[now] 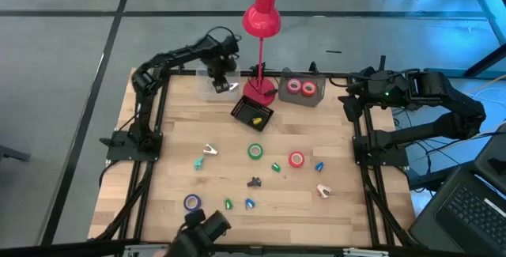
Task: Pick and place Stapler, Stapler remover, tape
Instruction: Put the bottom green stapler into the black bin
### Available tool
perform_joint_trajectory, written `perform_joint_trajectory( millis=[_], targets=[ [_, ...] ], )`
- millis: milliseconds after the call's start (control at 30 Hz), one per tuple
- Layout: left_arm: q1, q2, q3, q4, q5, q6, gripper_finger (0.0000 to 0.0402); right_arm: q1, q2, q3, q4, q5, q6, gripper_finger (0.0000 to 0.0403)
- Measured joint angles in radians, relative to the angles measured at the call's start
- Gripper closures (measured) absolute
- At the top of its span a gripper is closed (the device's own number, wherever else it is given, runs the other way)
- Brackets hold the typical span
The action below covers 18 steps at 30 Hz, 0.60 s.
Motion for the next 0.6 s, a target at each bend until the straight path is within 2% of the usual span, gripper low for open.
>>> perform_joint_trajectory(
  millis=[200, 333, 500, 600],
  targets=[
    [-0.025, -0.25, -0.007, -0.03, 0.186, -0.118, 0.0244, 0.0, 0.0, 0.0, 0.0, 0.0, -0.004, 0.0193],
    [-0.088, -0.439, -0.077, -0.032, 0.334, -0.202, 0.0248, 0.0, 0.0, 0.0, 0.0, 0.0, -0.004, 0.0193],
    [-0.242, -0.674, -0.241, 0.02, 0.447, -0.362, 0.0247, 0.0, 0.0, 0.0, 0.0, 0.0, -0.008, 0.0193],
    [-0.375, -0.798, -0.377, 0.127, 0.454, -0.514, 0.0245, 0.0, 0.0, 0.0, 0.0, 0.0, -0.018, 0.0193]
  ],
)
